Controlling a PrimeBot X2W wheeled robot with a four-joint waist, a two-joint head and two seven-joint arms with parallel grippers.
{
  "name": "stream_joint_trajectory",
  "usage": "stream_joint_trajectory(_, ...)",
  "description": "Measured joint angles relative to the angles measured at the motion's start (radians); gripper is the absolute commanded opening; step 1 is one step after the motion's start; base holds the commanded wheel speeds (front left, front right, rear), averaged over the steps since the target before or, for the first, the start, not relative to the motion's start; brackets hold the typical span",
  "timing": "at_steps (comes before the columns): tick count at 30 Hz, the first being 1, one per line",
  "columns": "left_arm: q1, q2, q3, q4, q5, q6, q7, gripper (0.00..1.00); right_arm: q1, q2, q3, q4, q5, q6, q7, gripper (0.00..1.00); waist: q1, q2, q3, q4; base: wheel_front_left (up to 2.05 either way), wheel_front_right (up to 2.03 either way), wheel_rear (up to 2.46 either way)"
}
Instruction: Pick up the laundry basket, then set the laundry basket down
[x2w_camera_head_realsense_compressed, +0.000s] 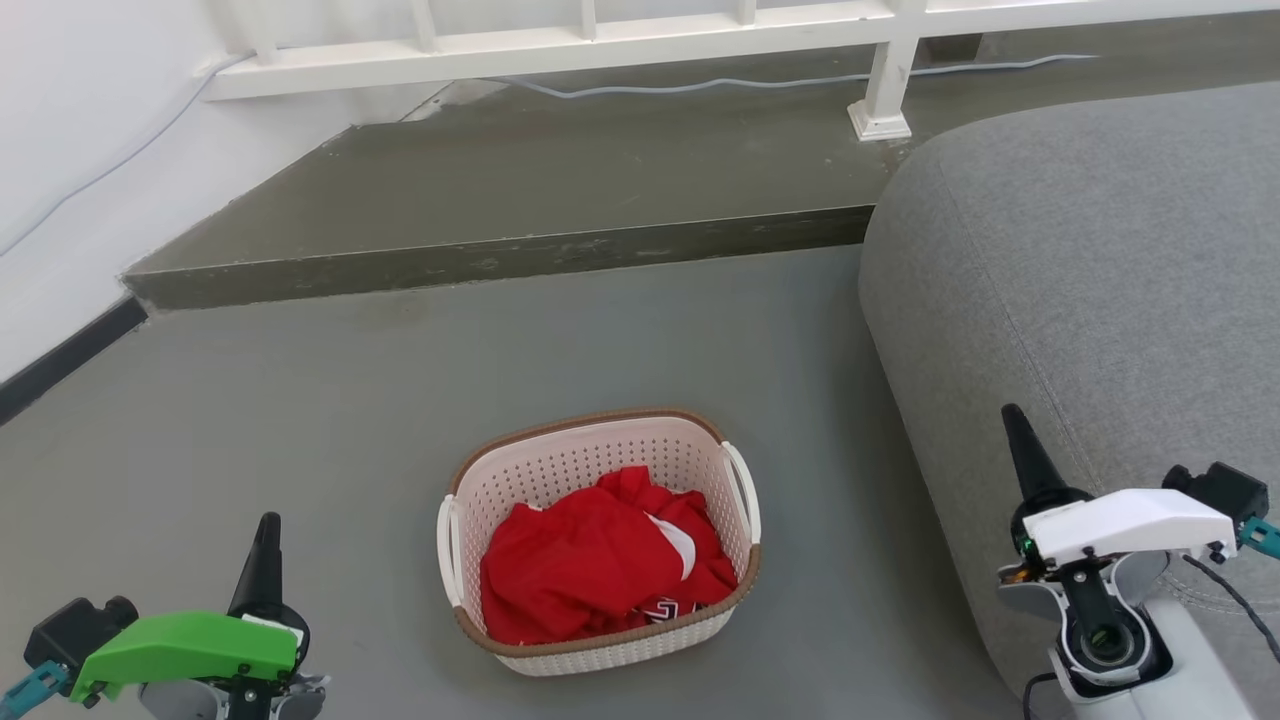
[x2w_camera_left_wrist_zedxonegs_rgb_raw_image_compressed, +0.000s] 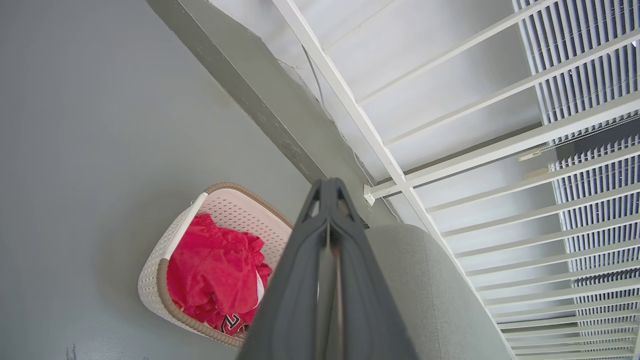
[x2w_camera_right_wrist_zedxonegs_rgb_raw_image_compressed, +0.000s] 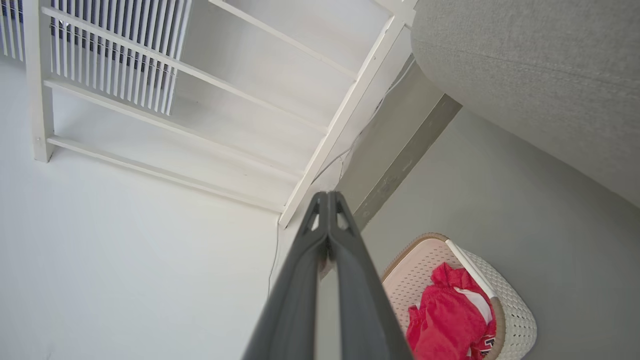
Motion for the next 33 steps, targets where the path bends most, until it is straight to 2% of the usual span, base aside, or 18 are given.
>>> stream_joint_trajectory(33, -0.023, 0.0, 0.045, -0.007, -0.396, -0.014, 0.114, 0.0, 0.002, 0.007, -0.165, -0.023, 0.414, 0.042, 0.109, 0.0, 0.0, 0.0, -0.017, 0.007, 0.0, 0.0, 0.0)
